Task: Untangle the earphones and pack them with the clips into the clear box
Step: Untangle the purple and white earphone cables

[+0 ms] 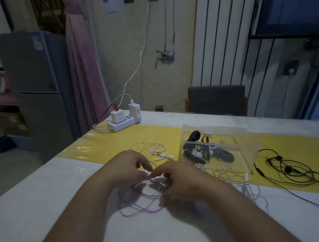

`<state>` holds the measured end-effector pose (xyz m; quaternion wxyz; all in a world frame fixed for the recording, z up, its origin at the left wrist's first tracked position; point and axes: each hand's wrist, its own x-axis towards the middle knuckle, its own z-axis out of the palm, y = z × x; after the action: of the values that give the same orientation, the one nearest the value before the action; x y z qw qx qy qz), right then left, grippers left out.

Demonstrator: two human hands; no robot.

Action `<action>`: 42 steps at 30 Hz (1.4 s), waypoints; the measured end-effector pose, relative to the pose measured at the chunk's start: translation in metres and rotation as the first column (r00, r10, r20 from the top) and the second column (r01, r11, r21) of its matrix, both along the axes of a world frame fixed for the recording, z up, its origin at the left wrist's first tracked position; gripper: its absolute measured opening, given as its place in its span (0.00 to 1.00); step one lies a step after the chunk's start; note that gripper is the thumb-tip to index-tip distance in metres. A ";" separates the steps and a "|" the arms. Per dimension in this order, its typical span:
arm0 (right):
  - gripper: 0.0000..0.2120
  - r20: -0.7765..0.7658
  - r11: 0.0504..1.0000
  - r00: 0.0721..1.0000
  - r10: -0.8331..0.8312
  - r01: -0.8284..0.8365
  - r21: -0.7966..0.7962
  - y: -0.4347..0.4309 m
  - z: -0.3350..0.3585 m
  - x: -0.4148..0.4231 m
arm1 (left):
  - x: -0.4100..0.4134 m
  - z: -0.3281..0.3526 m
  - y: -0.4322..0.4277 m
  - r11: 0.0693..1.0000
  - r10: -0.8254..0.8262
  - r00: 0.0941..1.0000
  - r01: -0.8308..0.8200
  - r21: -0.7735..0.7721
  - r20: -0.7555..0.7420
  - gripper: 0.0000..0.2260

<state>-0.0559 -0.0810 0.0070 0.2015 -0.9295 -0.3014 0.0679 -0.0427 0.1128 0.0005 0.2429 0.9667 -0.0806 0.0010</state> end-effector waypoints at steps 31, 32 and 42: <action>0.09 0.001 0.869 0.936 -0.351 0.326 0.373 -0.004 -0.018 0.004 | 0.004 -0.025 -0.016 0.684 0.081 0.978 0.087 -0.724 0.194 0.09; 0.05 0.029 0.868 0.933 -0.360 0.323 0.378 -0.005 -0.017 0.005 | 0.004 -0.025 -0.015 0.679 0.080 0.978 0.088 -0.729 0.193 0.08; 0.09 -0.408 0.276 0.884 -0.229 0.461 0.844 -0.023 -0.001 0.013 | 0.010 -0.017 -0.005 0.359 0.526 0.839 -0.071 -0.931 0.139 0.10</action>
<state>-0.0425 -0.1038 0.0058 0.7269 -0.6817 -0.0534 -0.0633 -0.0326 0.1075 -0.0163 0.6925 0.6548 0.0657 0.2955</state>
